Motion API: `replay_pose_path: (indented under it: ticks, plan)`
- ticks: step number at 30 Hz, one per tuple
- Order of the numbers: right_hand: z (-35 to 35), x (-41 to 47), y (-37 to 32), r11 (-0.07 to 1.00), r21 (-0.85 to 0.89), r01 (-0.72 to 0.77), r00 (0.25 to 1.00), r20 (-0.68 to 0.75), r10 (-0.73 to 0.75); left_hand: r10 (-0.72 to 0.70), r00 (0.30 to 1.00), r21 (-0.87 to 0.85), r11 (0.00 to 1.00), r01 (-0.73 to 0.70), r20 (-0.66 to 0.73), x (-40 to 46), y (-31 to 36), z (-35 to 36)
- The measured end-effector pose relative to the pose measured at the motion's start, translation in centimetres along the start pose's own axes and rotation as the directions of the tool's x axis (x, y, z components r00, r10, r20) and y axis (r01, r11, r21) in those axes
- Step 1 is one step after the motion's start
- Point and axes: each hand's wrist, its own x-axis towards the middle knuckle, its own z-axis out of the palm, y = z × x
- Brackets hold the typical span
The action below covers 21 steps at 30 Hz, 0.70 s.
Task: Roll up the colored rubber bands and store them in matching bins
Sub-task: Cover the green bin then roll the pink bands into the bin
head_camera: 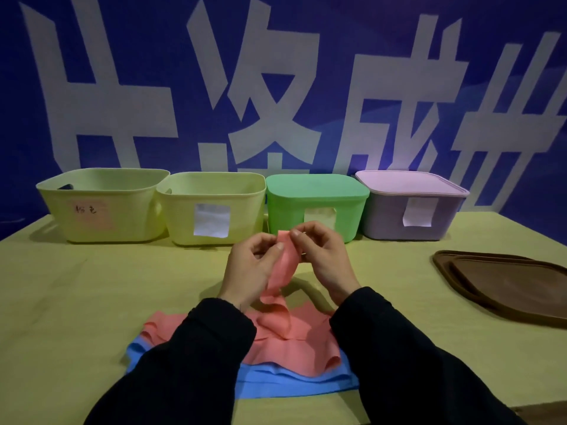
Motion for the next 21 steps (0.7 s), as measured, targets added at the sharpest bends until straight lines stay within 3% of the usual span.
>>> replay_pose_path:
  ticks: [4,15,21]
  plan:
    - [0.7,0.06,0.09,0.999,0.035,-0.042,0.994,0.105,0.038,-0.011,0.998,-0.106,0.994,0.004,-0.065,-0.11,0.22,-0.05]
    - [0.77,0.21,0.28,0.989,0.124,-0.082,0.989,0.131,0.065,-0.001,0.997,-0.136,0.991,-0.01,-0.082,-0.11,0.58,-0.36]
    - [0.21,-0.48,0.28,0.997,0.077,-0.018,0.993,0.119,0.008,-0.104,0.993,-0.233,0.968,0.09,-0.051,-0.13,-0.09,-0.52]
